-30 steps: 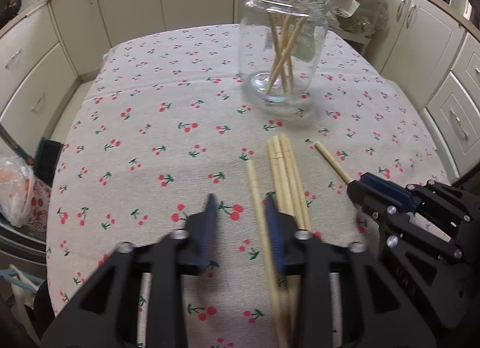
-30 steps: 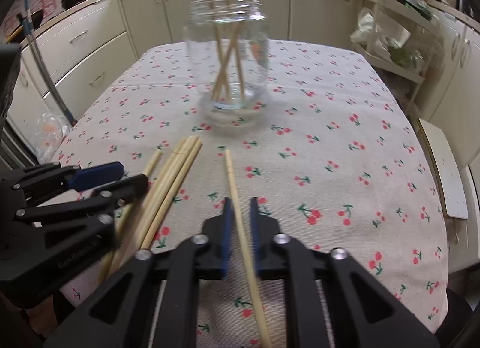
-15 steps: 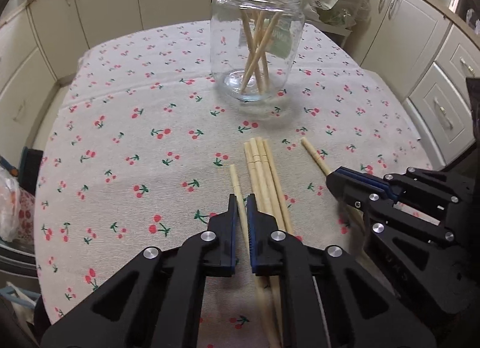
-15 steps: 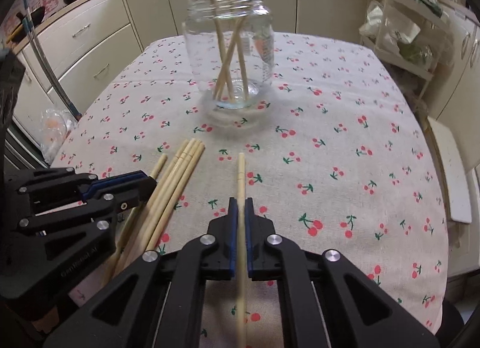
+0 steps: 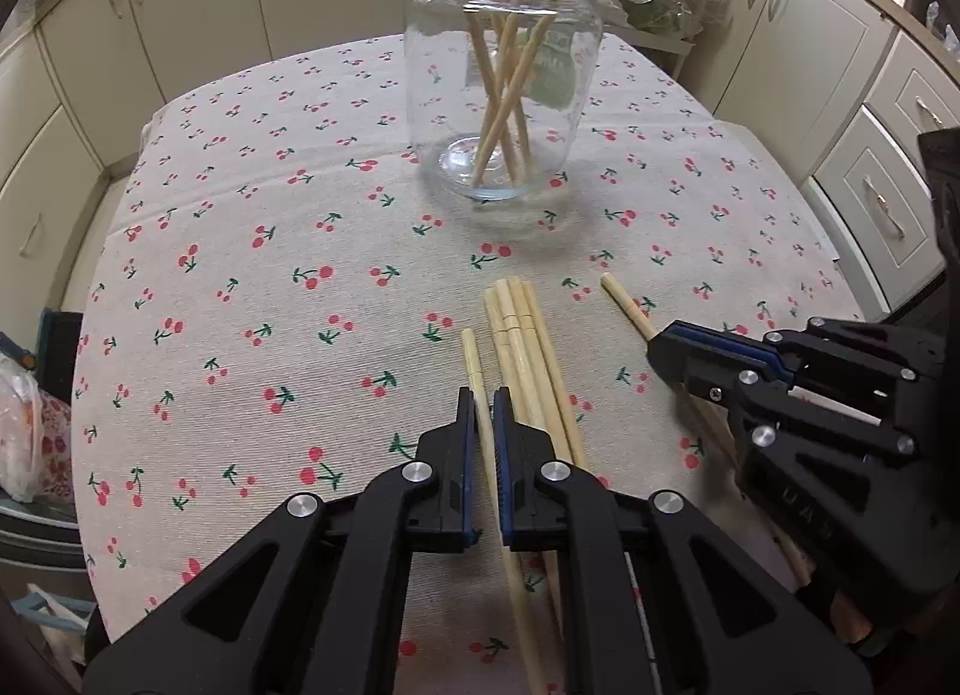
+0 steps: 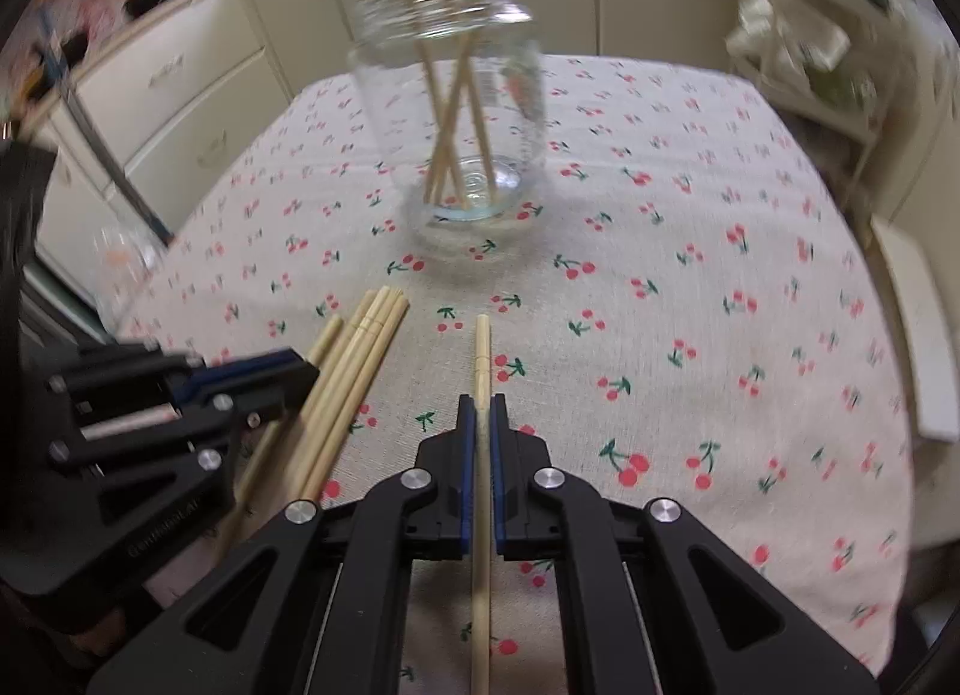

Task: Organize utensils
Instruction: 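Grasp a loose chopstick with the right gripper while the left gripper grasps another, then lift both held chopsticks upright and carry them over the jar mouth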

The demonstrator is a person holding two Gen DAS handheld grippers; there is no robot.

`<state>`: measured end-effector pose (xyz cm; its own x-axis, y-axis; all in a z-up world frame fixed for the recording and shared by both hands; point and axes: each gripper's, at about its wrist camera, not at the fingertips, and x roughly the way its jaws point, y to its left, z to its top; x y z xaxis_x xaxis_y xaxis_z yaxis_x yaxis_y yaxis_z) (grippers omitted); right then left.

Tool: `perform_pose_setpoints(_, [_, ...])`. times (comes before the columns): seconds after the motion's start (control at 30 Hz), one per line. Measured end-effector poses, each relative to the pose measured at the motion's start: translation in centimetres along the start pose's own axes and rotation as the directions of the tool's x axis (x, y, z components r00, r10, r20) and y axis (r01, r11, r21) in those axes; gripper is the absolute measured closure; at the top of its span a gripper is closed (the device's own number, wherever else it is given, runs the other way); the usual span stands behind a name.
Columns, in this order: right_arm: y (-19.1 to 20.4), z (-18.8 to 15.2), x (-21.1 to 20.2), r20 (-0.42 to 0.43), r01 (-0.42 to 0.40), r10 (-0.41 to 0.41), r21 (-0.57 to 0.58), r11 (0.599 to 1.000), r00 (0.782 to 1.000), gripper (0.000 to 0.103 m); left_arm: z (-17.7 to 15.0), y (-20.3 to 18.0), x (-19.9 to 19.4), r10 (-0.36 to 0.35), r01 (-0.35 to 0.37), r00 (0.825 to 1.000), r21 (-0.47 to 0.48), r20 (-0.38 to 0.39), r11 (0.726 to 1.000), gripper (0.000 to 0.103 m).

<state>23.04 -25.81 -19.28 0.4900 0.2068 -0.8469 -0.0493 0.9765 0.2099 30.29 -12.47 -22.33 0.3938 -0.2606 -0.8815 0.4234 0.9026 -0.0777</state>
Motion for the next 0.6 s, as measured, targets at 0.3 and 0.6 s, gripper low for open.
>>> perform_pose_setpoints(0.3, [-2.9, 0.5, -3.2, 0.149, -0.167, 0.137, 0.216, 0.962, 0.979, 0.097, 1.6, 0.8, -3.7, 0.003, 0.004, 0.991, -0.048, 0.132, 0.999, 0.098])
perform_pose_setpoints(0.6, [-3.1, 3.1, -8.0, 0.382, -0.288, 0.179, 0.249, 0.925, 0.907, 0.097, 5.2, 1.2, -9.4, -0.023, 0.054, 0.937, -0.080, 0.349, 0.995, 0.098])
